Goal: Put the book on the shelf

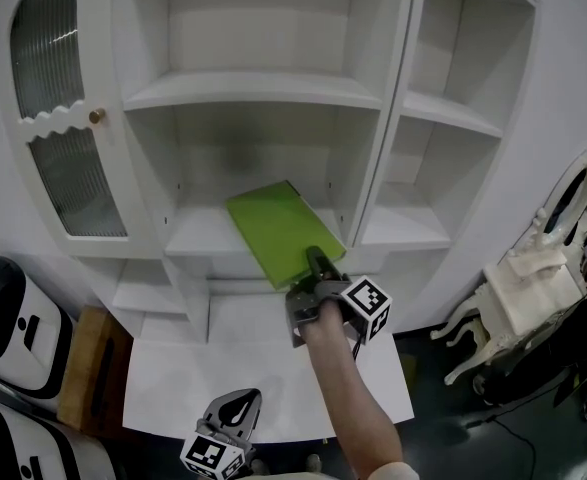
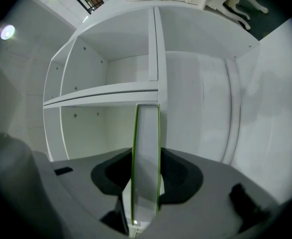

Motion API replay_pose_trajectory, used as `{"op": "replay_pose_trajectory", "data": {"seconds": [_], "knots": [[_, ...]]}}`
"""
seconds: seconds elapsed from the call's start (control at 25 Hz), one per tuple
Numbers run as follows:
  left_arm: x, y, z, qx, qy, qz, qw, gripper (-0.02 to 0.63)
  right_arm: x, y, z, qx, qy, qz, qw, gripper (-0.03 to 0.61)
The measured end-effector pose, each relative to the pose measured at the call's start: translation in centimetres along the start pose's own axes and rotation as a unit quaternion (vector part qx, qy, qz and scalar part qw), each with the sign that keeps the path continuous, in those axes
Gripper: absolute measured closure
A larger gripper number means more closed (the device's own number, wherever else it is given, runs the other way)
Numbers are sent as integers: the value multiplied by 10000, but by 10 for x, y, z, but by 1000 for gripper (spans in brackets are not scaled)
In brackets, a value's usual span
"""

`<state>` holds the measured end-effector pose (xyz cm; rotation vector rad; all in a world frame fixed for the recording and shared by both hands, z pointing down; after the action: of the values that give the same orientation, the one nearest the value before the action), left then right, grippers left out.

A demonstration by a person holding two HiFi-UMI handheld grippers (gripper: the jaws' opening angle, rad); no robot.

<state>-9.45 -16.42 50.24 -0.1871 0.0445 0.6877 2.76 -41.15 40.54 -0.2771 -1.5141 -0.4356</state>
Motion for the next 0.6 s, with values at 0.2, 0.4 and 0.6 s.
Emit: {"op": "replay_pose_trajectory", "data": {"seconds": [0.2,0.4,0.6], "knots": [[1,-5,1,-97,-17,33,9999,603,1,-9,-4,-15,23,-18,10000,428],[2,-6,4,-113,-76,-1,9999,603,0,-16,-8,-50,27,-66,10000,428],[0,-5,1,-106,-56,-64,9999,603,0,-17,-8,-66,-5,-70,10000,425]]}}
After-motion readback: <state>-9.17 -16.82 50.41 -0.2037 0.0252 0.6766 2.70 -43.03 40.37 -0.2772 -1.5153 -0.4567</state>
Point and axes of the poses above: the fingertips, and each gripper's own axes: y backward along the fingers, x to its right, z out of its underside, the point moved 1 cm from there along y, backward along the fingers, and after that the axes turned 6 degrees about -x, right-handed, at the moved point
